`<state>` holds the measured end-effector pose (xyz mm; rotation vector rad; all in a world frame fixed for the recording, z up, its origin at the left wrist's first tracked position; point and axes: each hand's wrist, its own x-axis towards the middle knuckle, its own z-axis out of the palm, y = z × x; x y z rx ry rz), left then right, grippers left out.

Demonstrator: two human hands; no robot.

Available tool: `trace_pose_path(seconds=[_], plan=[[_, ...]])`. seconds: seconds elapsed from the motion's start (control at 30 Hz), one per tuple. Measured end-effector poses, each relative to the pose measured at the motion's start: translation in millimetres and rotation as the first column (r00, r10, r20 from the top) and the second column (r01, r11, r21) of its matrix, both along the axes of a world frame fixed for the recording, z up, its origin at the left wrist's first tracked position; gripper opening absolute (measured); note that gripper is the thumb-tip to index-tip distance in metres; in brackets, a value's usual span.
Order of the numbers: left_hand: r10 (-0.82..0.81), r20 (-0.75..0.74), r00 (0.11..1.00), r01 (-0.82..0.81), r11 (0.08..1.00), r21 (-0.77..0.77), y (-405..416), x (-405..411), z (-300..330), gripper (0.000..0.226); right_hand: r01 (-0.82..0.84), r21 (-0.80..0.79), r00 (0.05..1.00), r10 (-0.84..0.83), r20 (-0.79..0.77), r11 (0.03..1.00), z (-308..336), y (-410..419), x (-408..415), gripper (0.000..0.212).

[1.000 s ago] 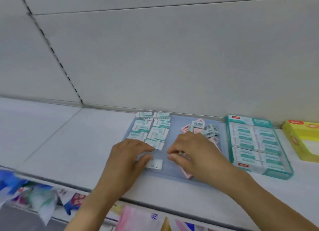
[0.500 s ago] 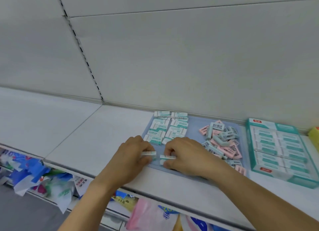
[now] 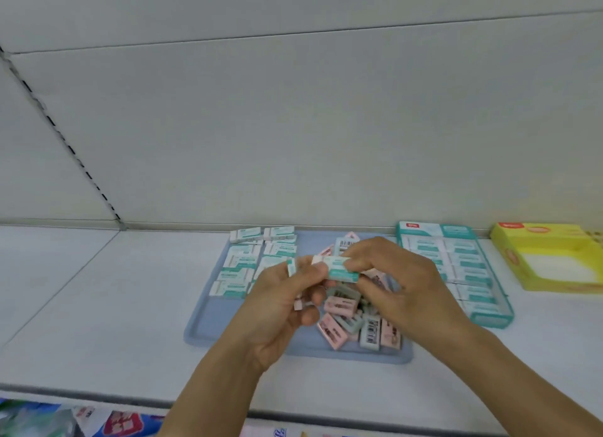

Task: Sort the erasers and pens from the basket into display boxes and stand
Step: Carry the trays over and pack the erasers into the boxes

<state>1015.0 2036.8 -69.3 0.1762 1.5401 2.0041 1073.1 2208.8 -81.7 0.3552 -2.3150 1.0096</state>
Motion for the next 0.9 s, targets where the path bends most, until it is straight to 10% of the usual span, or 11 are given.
trace_pose_path(seconds=[0.43,0.9], plan=[[0.047,0.035,0.998,-0.043,0.995,-0.091,72.1,12.5,-6.5,0.029,0.513,0.192,0.832,-0.54,0.127,0.837,6.0,97.9,41.4,0.021],[0.141,-0.083,0.987,-0.143,0.989,-0.029,68.7,12.9,-1.4,0.019,0.374,0.347,0.742,-0.502,0.445,0.86,-18.8,95.4,37.8,0.022]])
